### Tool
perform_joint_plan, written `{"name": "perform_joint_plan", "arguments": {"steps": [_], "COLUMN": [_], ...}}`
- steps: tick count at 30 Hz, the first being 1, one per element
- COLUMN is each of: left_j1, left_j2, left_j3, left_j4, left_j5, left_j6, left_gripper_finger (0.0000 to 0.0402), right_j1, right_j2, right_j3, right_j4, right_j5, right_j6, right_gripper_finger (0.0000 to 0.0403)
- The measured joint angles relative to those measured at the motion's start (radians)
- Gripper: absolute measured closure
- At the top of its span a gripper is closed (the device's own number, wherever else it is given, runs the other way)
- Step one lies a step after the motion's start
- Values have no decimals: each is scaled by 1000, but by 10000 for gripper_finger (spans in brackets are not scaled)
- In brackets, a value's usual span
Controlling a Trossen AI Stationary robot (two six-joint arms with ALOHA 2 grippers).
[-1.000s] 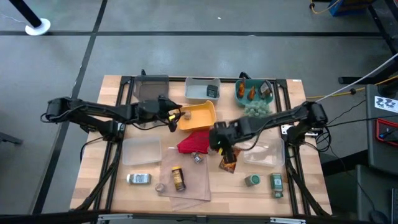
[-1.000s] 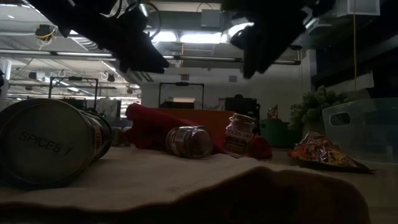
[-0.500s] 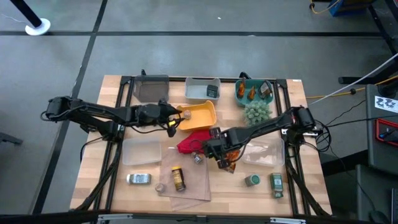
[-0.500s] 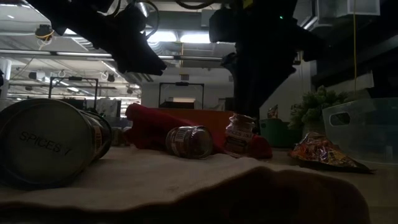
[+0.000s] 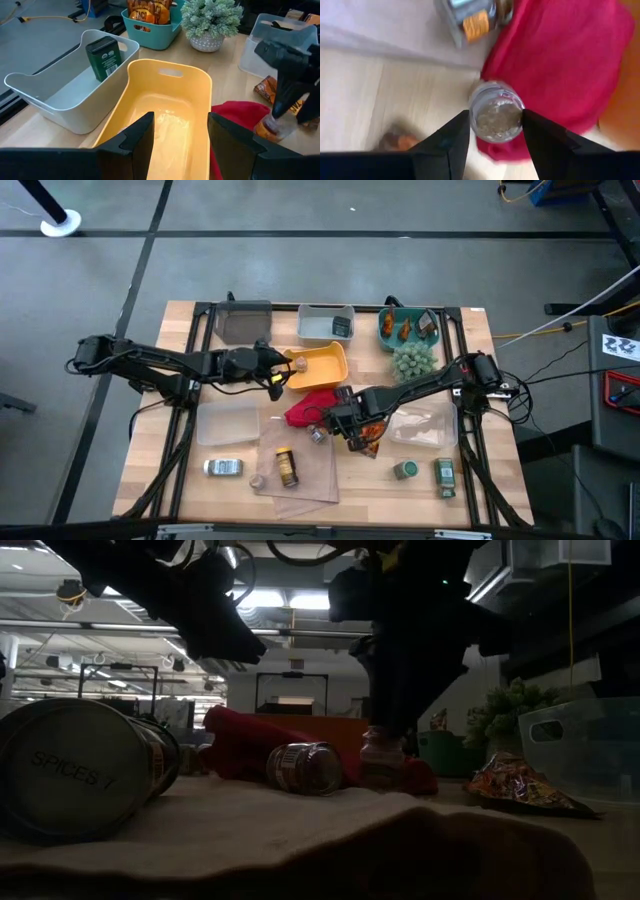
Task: Sort spices by type
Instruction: Put the brown seasoning bottle into the yellow bin
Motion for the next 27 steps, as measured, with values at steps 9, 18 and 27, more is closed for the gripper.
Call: {"name": "perform_joint_plan", "arguments": {"steps": [9,18,27], "left_j1": [0,0,0], "left_j2": [1,1,1], "left_j3": [0,0,0], "left_j4": [-25,-21,-21], "left_j5": [0,0,0], "left_j6": [-5,-6,-6], "left_gripper_finger": [229,229,229], "right_j1": [0,0,0], "right_j2": [24,25,27], "right_j3": [2,1,0], "right_j4": [9,15,12], "right_j5": [35,18,20], "right_j6": [-3,-1,0], "right_gripper_finger": [223,263,277]}}
